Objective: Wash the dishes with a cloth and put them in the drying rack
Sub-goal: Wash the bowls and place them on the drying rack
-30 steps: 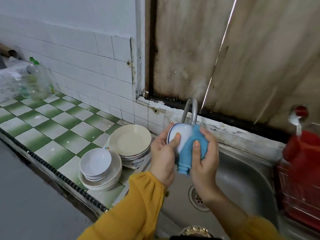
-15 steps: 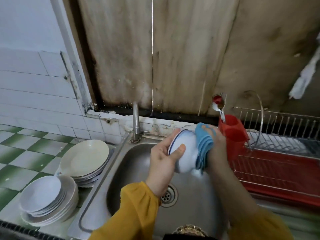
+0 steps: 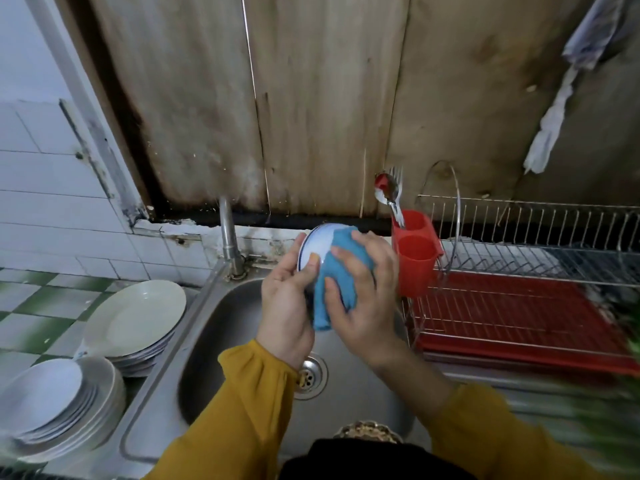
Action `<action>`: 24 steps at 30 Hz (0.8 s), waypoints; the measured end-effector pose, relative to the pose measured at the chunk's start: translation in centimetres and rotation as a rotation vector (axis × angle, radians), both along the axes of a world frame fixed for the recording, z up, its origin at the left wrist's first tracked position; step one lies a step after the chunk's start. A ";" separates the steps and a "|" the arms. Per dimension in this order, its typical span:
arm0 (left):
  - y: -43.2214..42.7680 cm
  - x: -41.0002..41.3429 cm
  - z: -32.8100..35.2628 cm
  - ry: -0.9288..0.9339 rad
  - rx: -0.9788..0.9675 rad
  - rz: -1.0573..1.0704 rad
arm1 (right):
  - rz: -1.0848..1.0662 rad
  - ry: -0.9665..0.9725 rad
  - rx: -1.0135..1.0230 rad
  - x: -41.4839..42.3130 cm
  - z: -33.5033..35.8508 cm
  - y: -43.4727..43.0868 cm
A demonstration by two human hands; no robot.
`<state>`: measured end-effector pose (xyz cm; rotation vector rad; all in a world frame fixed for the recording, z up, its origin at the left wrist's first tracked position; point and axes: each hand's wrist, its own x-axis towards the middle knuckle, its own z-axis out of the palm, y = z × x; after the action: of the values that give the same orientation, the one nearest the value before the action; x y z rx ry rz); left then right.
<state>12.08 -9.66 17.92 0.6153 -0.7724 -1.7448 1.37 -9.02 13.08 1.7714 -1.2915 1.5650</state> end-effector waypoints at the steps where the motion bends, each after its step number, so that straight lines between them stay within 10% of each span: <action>1: -0.1 0.1 -0.1 0.033 0.027 0.001 | -0.008 0.032 -0.046 -0.1 -1.4 0.0; 9: -1.7 2.5 -1.5 -0.059 -0.104 -0.066 | 0.473 -1.357 0.515 -0.7 0.9 -0.5; 18: -1.4 4.1 -0.3 -0.382 -0.500 -0.021 | 0.750 -0.900 0.519 -2.4 6.0 -0.9; 24: -1.1 3.0 -0.2 -0.588 -0.250 -0.110 | 0.334 -0.496 0.300 -1.6 5.6 -0.2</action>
<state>15.13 -10.75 17.76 0.9406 -1.4301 -1.5367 -0.24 -9.25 18.67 1.9272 -1.5822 2.1989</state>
